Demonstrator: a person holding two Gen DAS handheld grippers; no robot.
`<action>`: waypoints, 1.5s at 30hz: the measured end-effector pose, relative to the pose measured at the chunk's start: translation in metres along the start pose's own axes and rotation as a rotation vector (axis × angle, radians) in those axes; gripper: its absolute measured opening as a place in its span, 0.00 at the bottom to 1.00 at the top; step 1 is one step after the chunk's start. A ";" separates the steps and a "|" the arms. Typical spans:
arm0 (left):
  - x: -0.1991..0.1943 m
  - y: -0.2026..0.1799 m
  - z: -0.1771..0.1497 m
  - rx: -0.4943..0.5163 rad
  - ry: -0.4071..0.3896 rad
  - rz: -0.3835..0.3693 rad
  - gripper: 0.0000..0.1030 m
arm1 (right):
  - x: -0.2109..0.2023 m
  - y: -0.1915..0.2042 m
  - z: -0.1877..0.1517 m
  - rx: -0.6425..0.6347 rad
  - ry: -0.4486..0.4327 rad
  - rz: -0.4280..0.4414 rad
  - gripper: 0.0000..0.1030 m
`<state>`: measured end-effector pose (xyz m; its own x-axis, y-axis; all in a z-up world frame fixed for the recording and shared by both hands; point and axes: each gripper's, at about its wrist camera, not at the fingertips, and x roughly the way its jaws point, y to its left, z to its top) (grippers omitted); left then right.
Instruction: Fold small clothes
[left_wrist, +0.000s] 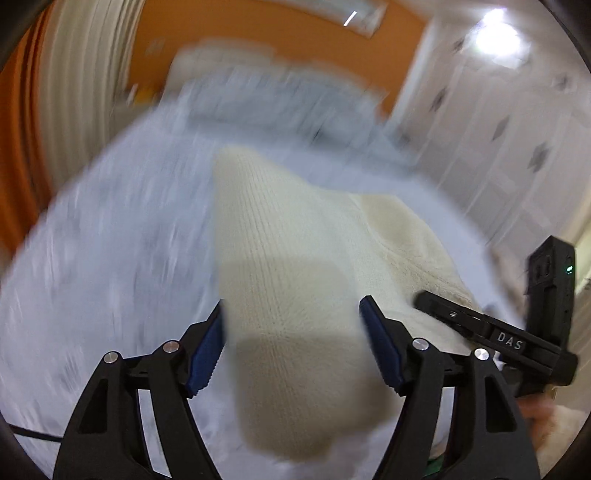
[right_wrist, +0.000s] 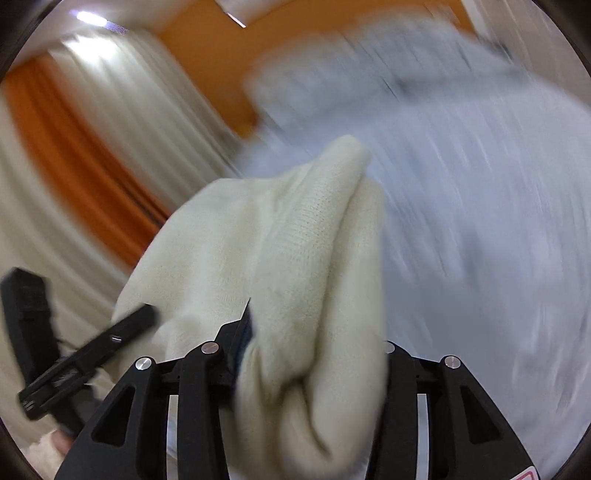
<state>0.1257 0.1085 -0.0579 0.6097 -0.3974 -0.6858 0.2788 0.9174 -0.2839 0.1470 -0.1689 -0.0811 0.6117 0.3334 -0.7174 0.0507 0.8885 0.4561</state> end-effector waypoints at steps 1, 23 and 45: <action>0.020 0.011 -0.017 -0.020 0.055 0.009 0.62 | 0.015 -0.009 -0.010 0.020 0.044 -0.037 0.38; -0.013 -0.010 -0.061 -0.069 0.185 0.234 0.82 | -0.019 0.013 -0.034 -0.159 0.128 -0.238 0.10; -0.031 -0.068 -0.090 0.008 0.070 0.463 0.89 | -0.073 0.020 -0.095 -0.167 -0.002 -0.342 0.33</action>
<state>0.0211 0.0606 -0.0774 0.6198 0.0564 -0.7827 -0.0053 0.9977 0.0678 0.0283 -0.1455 -0.0697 0.5833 0.0077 -0.8122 0.1232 0.9876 0.0978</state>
